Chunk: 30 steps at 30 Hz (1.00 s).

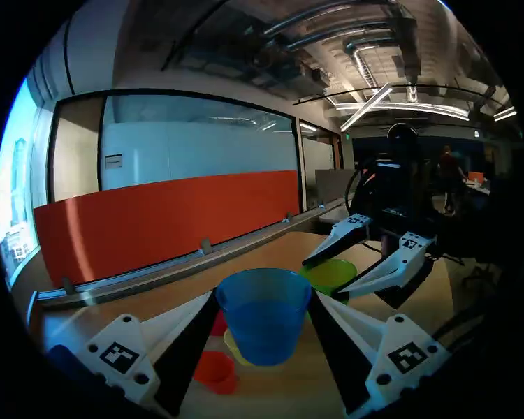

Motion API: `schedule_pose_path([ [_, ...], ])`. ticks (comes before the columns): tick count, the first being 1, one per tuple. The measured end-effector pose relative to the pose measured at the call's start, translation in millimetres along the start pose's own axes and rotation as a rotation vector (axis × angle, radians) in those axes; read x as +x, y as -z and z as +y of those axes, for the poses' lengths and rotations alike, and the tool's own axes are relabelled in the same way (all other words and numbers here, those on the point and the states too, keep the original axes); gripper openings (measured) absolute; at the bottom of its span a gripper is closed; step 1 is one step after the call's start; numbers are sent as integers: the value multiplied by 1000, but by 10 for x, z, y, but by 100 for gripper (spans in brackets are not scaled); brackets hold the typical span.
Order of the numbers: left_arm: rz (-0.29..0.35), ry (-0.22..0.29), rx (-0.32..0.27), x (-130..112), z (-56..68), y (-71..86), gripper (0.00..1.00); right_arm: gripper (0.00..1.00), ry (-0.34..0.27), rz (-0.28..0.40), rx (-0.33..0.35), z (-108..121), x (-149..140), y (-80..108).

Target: Pour water

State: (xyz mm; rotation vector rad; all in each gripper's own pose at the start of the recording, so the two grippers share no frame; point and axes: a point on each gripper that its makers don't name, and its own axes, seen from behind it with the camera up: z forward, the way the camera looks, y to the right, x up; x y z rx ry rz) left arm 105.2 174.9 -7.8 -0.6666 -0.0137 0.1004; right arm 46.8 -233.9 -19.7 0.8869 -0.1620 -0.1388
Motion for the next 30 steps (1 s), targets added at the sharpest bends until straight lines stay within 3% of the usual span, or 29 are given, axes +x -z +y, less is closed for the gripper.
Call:
schedule_pose_path([
  [9,-9,-92,4,11,48,-17,88,95,-2,-10,50,-179,-89,-24],
  [30,-13,-205,-22,-6,126,-25,88,95,-15,2,100,-362,-214,-38],
])
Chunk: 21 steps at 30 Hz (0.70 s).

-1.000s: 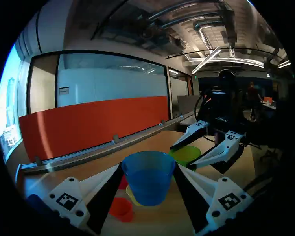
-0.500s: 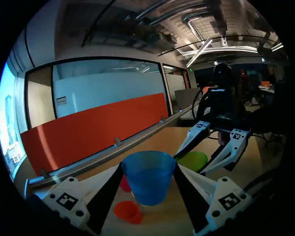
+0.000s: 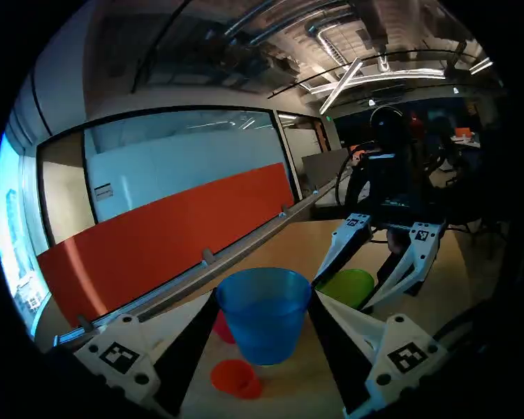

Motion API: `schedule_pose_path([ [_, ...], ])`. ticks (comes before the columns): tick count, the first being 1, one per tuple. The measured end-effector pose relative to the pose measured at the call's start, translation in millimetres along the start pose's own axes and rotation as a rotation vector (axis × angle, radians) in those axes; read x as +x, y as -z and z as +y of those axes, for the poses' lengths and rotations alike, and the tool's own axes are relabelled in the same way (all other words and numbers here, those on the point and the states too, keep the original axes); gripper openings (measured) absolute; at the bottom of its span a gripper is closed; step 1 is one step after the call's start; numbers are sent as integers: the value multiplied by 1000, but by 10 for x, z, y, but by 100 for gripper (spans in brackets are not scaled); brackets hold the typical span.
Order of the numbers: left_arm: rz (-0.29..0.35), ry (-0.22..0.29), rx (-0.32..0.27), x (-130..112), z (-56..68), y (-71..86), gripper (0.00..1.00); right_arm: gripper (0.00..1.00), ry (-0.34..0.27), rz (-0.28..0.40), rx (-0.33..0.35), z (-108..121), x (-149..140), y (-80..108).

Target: Pour water

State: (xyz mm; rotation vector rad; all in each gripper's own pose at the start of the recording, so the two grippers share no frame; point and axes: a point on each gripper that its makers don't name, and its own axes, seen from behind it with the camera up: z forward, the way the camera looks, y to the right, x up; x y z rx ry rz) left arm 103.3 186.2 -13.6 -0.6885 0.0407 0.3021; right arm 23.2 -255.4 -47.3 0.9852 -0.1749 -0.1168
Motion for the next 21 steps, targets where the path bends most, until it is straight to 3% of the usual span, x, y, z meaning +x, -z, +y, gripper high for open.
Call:
schedule_pose_path([
  [21,-22,-176,-11,39,114,-16,88,95,-14,9,24,-110,-78,-44],
])
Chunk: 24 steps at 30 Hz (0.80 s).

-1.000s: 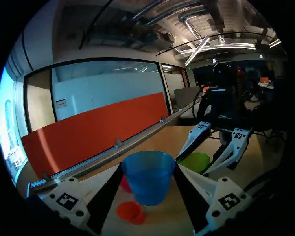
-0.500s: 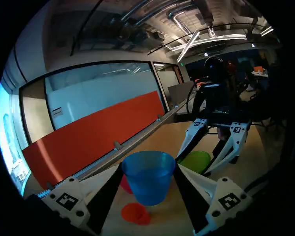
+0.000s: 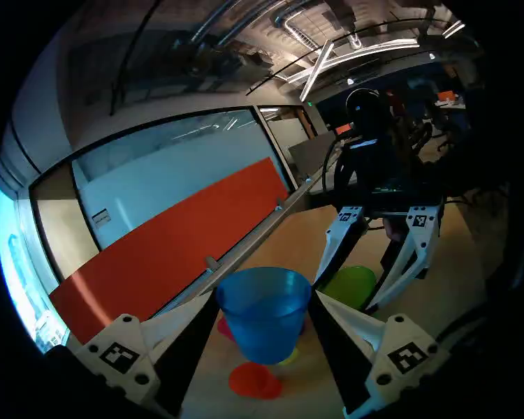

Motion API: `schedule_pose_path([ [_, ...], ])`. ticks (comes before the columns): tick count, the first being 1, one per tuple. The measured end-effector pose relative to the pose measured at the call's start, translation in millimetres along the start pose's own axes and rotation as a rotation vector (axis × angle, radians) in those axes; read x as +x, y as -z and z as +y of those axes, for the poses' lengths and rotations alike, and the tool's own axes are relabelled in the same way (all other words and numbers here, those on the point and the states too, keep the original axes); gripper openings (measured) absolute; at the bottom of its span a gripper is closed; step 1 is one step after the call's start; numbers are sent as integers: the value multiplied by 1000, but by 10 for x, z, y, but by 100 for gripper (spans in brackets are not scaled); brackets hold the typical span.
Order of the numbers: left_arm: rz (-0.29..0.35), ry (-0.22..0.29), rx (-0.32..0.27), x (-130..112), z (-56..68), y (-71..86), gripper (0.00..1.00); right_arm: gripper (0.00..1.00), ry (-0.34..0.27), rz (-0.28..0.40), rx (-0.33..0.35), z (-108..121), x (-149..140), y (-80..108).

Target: Pour water

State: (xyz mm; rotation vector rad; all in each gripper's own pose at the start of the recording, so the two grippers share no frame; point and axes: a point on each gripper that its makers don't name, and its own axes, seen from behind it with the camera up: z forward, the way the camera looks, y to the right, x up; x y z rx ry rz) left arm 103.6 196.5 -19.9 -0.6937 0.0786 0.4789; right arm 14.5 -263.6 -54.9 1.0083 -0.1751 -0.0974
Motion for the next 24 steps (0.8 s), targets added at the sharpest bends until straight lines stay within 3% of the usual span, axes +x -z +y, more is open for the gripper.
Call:
schedule_pose_path([
  [24,-27,-114,-34,14,142,31,88,95,3,13,14,-50,16,-47],
])
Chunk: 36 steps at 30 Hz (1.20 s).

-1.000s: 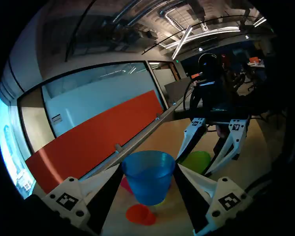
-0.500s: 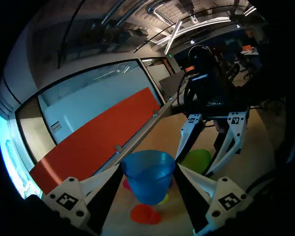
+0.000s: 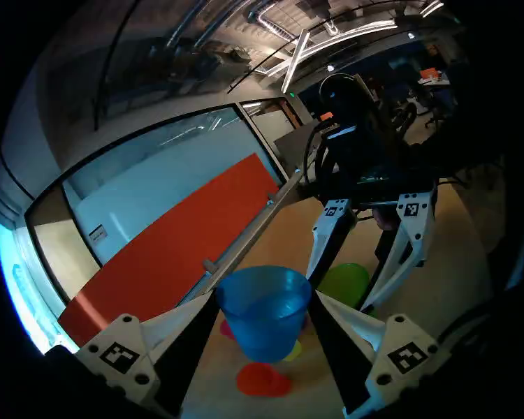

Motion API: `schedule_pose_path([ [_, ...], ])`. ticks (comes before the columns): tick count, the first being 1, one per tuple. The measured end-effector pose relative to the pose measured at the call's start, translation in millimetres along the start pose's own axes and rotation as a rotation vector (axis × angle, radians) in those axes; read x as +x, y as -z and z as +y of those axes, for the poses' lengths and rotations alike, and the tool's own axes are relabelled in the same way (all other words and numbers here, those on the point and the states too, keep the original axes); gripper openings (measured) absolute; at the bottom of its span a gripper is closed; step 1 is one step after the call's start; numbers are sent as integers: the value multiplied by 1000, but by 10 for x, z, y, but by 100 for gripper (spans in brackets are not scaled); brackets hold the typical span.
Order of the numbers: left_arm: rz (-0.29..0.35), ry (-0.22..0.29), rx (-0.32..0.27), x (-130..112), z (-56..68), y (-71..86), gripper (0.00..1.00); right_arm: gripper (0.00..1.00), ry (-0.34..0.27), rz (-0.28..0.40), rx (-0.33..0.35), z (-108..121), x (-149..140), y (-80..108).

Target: Pour water

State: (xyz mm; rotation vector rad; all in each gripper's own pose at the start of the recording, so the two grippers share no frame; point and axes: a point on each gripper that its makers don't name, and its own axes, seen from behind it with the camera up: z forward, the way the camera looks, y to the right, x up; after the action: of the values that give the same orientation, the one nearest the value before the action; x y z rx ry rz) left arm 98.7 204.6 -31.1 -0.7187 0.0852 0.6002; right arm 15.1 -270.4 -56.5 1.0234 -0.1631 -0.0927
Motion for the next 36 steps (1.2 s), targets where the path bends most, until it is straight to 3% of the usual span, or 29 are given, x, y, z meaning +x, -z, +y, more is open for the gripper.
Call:
schedule_pose_path([
  [36,-7,-103,-25,147,130,0,88,95,15,19,6,-9,53,46],
])
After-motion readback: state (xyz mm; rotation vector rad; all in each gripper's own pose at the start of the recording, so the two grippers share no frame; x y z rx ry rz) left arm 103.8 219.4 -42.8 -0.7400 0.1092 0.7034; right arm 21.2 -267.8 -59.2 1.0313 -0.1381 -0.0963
